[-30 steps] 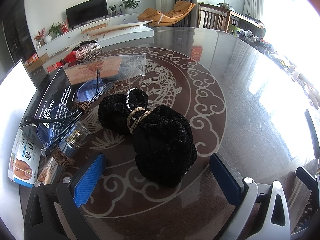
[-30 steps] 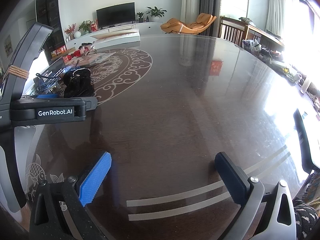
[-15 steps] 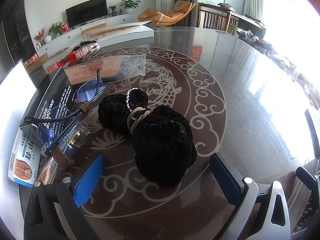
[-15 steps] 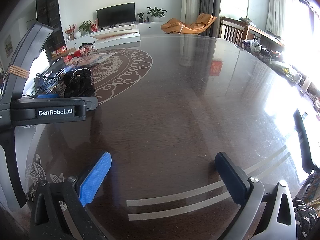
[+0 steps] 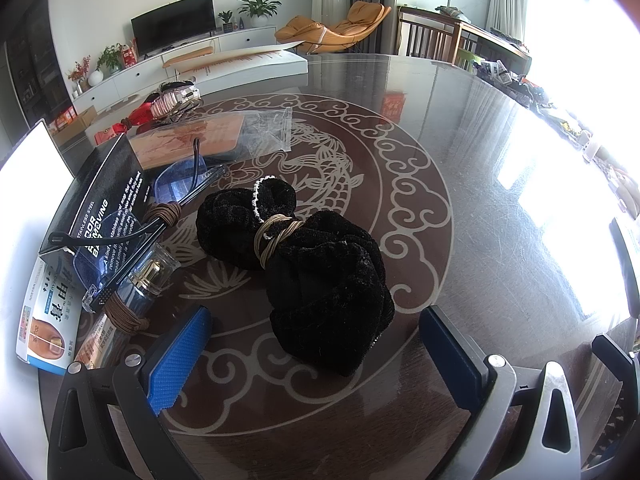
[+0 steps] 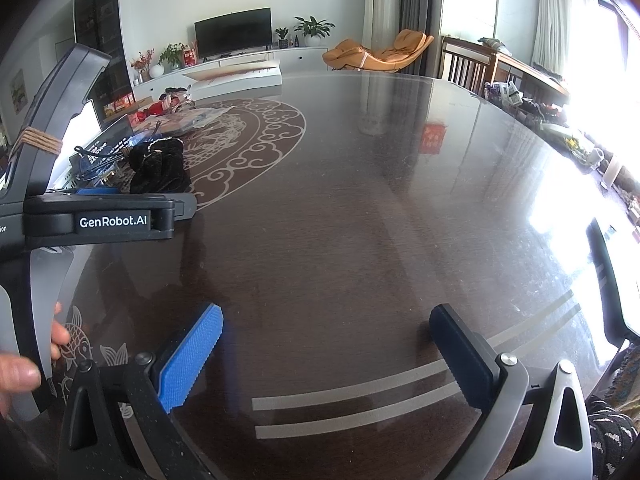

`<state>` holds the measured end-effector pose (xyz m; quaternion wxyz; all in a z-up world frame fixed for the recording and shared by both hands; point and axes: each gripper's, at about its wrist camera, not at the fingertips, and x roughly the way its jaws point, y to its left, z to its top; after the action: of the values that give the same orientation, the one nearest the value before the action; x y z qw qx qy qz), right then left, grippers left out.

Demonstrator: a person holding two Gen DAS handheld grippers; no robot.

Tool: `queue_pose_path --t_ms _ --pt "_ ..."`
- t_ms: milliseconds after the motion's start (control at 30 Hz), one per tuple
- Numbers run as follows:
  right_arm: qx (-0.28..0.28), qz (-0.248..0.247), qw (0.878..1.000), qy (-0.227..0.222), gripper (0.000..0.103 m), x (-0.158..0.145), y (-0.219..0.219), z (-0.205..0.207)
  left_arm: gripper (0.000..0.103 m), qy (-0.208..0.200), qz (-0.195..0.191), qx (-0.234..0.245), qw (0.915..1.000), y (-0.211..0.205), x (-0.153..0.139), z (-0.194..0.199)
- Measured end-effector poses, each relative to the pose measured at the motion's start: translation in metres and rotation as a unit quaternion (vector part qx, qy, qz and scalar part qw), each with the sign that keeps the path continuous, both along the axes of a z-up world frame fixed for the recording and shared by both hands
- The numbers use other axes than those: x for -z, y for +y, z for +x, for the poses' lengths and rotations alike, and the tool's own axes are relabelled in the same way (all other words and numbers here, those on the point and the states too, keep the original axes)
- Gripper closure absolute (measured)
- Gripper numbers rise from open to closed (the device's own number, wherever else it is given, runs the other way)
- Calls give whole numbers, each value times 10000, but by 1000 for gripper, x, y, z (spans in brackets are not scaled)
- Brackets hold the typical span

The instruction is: Organize objects

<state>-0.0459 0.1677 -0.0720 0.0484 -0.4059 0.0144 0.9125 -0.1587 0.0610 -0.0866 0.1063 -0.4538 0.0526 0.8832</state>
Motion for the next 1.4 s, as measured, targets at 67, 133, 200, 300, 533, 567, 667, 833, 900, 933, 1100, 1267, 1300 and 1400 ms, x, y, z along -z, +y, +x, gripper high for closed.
queue_pose_path --t_ms 67,133,200,300,533,567,667,833,900,933,1100,1267,1300,1400 --pt "-1 1 10000 1 0 0 0 0 0 0 2 0 10000 0 0 0" --pt "-2 0 10000 1 0 0 0 0 0 -69 -19 144 9999 -1 -2 3" --pt "-6 -1 10000 6 0 0 0 0 0 -193 -56 331 9992 -3 -3 9" --pt "-9 -3 10000 9 0 0 0 1 0 -318 -52 427 9986 -9 -5 34" --pt "-97 -31 9998 -177 0 -2 1 -4 0 -539 -153 192 9982 -52 -4 99" --pt "-127 -78 9994 -304 0 -4 1 -8 0 -558 -159 169 9982 -57 -4 104" --pt "-449 -615 9960 -478 0 -13 0 -34 0 -558 -163 245 9980 -67 -3 112" --pt "-1452 -603 9854 -645 0 -41 -49 -108 0 -468 -134 147 9987 -76 0 115" --pt "-1810 -478 9787 -841 3 -39 -75 -135 0 -475 -141 123 9987 -75 0 115" --pt "-1952 -385 9758 -911 8 -37 -88 -146 0 -484 -146 120 9986 -75 -1 114" --pt "-2209 -186 9688 -1109 70 -16 -115 -164 0 -688 -159 197 9973 -76 -3 108" --pt "-1660 -486 9818 -783 71 -14 -64 -108 0 -309 280 211 9989 -90 -40 84" --pt "-1556 -500 9837 -751 71 -12 -54 -95 0 -179 257 285 9991 -89 -49 76" --pt "-1288 -728 9872 -588 70 -11 -28 -62 0 180 -207 444 9986 -71 -75 31"
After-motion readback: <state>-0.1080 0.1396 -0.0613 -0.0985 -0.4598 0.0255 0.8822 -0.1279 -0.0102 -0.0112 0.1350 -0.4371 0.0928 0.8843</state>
